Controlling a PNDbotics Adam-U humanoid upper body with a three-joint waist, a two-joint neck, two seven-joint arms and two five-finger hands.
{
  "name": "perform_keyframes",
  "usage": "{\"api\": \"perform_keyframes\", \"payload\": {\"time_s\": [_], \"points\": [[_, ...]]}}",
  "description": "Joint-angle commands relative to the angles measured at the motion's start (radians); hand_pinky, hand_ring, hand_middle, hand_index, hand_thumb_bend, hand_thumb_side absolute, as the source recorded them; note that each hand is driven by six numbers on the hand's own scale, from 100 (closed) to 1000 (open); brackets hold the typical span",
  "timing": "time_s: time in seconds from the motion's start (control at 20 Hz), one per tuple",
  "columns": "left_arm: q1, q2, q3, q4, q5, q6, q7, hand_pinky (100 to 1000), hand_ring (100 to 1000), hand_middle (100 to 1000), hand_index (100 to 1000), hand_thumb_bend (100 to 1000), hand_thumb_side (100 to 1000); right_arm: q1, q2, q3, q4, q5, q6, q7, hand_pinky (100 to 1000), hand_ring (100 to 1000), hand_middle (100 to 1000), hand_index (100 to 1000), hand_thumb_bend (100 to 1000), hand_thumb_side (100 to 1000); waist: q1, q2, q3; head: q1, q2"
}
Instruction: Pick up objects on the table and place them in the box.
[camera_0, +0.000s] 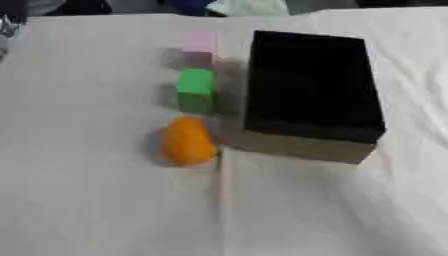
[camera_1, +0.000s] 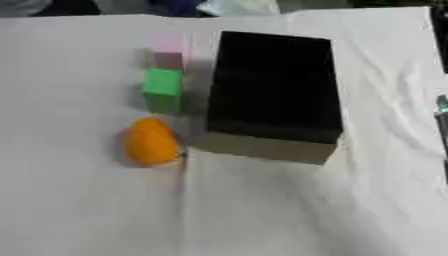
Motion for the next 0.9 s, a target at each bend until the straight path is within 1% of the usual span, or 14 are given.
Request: {"api": "perform_keyframes", "payload": {"time_s": [0.05,0.25,0.4,0.45,0.55,0.6,0.65,0.75,0.9], "points": [[-0.019,0.023,-0.008,-0.014,-0.008,-0.001,-0.021,752,796,832,861,100,940,-0.015,-0.022,-0.009,-0.010,0.008,-0.001,0.001,859,676,629,807,100,1000,0.001,-0.022,-0.002,0.002,0.000],[-0.044,0.027,-0.050,-0.014,-0.015,-0.006,-0.072,754,797,831,863,100,959,-0.016,-0.021,-0.007,-0.009,0.009,-0.001,0.003,859,676,630,807,100,1000,0.002,-0.024,-0.004,0.004,0.003],[-0.087,0.029,-0.106,-0.014,-0.042,-0.012,-0.156,765,809,847,882,100,970,-0.017,-0.021,-0.005,-0.009,0.009,-0.001,0.005,859,676,630,807,100,1000,0.003,-0.027,-0.004,0.006,0.008],[-0.102,0.027,-0.121,-0.014,-0.052,-0.011,-0.185,784,831,863,910,100,912,-0.017,-0.020,-0.004,-0.008,0.009,-0.001,0.006,859,675,629,807,100,1000,0.003,-0.028,-0.004,0.007,0.009],[-0.133,0.021,-0.161,-0.014,-0.072,-0.004,-0.251,791,837,862,911,100,846,-0.017,-0.019,-0.002,-0.008,0.009,-0.002,0.008,859,673,628,806,100,1000,0.004,-0.030,-0.005,0.008,0.011],[-0.146,0.017,-0.180,-0.014,-0.079,0.008,-0.289,794,840,861,906,124,826,-0.017,-0.019,-0.002,-0.008,0.009,-0.002,0.008,859,671,628,806,100,1000,0.005,-0.030,-0.005,0.008,0.013],[-0.159,0.013,-0.196,-0.014,-0.086,0.022,-0.325,798,843,857,892,180,826,-0.017,-0.019,-0.001,-0.008,0.009,-0.002,0.009,859,670,627,805,100,1000,0.005,-0.032,-0.005,0.007,0.015],[-0.182,0.003,-0.223,-0.014,-0.106,0.053,-0.392,799,846,853,880,229,817,-0.016,-0.019,0.000,-0.008,0.009,-0.002,0.010,858,669,626,805,100,1000,0.006,-0.034,-0.003,0.006,0.019],[-0.203,-0.011,-0.261,-0.014,-0.143,0.098,-0.484,795,844,855,890,306,802,-0.015,-0.017,0.001,-0.007,0.009,-0.003,0.011,858,667,625,804,100,1000,0.007,-0.036,-0.002,0.005,0.024]]}}
